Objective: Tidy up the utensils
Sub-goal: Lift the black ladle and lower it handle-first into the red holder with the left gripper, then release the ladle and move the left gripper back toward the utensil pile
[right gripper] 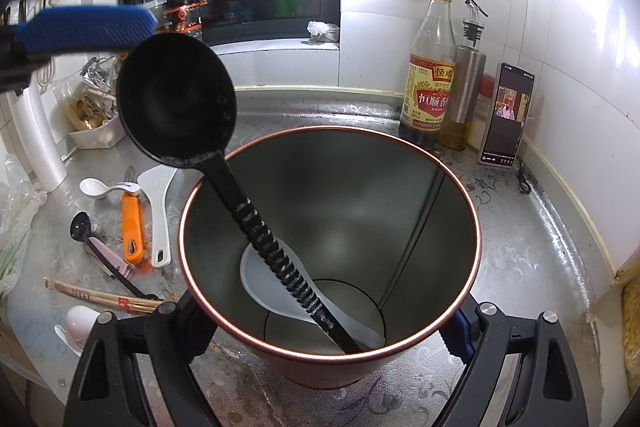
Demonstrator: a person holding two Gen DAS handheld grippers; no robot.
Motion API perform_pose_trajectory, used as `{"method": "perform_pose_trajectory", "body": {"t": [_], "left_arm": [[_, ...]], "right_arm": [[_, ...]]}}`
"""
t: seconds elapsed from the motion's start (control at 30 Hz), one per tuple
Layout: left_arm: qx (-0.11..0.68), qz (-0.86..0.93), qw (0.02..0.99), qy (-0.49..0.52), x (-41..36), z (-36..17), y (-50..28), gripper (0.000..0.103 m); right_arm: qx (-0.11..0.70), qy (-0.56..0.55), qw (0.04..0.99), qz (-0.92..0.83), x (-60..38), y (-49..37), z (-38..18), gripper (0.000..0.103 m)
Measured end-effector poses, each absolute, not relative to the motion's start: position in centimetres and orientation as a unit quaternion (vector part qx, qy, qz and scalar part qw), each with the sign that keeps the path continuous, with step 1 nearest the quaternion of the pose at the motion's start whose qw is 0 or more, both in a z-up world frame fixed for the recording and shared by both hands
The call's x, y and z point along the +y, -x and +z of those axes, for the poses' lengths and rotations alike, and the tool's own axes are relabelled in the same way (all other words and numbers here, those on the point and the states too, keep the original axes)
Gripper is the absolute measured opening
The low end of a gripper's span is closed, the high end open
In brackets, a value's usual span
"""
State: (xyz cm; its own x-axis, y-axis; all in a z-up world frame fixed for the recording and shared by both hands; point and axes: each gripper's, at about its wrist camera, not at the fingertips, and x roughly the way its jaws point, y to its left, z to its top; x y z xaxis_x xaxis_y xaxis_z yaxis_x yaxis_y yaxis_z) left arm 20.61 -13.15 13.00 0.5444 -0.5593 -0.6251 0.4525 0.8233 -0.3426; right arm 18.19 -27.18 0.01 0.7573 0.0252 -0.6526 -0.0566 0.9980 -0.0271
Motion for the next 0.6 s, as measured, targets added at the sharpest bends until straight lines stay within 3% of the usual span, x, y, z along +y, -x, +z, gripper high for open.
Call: {"method": "perform_pose_trajectory", "body": {"t": [0.13, 0.27, 0.47, 0.6], "left_arm": [[0.371, -0.276, 0.883, 0.079, -12.0, 13.6, -20.9, 0.037], [0.370, -0.247, 0.891, 0.090, -10.2, 13.6, -21.3, 0.050], [0.393, -0.172, 0.898, 0.100, -7.0, 11.9, -22.4, 0.062], [0.427, -0.104, 0.889, 0.129, -3.6, 9.8, -23.1, 0.064]], "right_arm": [[0.349, 0.022, 0.937, 0.022, -27.2, -18.3, -0.1, 0.091], [0.349, 0.022, 0.937, 0.022, -27.2, -18.3, -0.2, 0.091], [0.349, 0.022, 0.937, 0.021, -27.3, -18.3, -0.2, 0.091], [0.349, 0.022, 0.937, 0.022, -27.3, -18.3, -0.2, 0.091]]}}
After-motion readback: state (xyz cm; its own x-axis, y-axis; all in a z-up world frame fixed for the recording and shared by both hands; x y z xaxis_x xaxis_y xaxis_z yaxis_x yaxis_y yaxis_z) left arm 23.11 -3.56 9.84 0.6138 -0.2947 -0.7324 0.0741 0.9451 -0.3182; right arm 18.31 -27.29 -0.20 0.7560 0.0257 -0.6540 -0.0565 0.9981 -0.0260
